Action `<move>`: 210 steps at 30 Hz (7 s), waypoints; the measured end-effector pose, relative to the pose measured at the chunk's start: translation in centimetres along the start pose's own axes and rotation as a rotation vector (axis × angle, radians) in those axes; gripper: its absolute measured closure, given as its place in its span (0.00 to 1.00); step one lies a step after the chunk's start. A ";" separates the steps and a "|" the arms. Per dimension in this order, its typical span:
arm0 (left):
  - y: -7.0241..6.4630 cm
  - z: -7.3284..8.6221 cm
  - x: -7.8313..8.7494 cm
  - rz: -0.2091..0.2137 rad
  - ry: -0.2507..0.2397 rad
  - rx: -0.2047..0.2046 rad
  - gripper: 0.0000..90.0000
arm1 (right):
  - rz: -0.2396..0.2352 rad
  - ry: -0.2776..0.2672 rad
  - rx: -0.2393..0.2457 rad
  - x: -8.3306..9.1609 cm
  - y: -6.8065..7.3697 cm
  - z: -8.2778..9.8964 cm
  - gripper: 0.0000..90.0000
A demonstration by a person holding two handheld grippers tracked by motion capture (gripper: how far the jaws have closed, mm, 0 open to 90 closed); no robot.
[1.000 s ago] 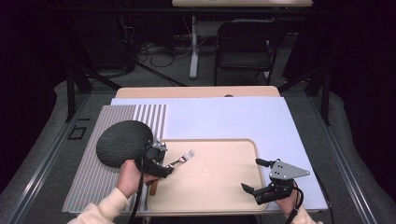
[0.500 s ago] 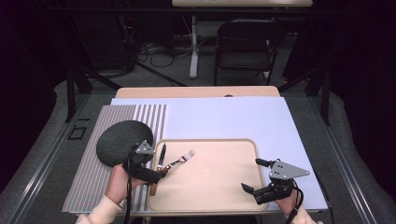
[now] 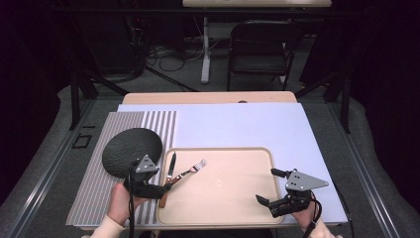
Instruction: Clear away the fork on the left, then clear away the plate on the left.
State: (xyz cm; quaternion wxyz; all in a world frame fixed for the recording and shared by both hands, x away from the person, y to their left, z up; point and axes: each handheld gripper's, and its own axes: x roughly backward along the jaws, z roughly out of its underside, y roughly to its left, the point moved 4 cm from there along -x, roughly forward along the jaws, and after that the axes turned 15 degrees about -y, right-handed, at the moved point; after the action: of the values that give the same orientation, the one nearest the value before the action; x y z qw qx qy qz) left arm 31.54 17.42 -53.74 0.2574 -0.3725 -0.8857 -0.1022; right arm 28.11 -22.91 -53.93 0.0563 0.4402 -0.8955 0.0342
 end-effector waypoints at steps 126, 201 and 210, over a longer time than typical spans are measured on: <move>1.8 -2.5 -3.1 0.024 -0.065 -0.026 0.33 | 0.009 -0.003 -0.002 0.1 -0.1 0.0 0.00; 6.4 3.9 4.8 -0.230 -0.004 -0.215 0.01 | 0.025 -0.004 -0.010 0.2 -0.2 0.0 0.00; 6.1 4.4 4.2 -0.264 0.082 -0.319 0.01 | 0.030 0.001 -0.015 0.2 -0.3 0.1 0.00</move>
State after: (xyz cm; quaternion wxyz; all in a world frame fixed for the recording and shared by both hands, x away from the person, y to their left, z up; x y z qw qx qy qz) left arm 31.75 25.89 -55.31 0.2153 -0.2848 -0.8882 -0.2893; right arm 28.21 -23.27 -53.96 0.0597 0.4263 -0.9022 0.0285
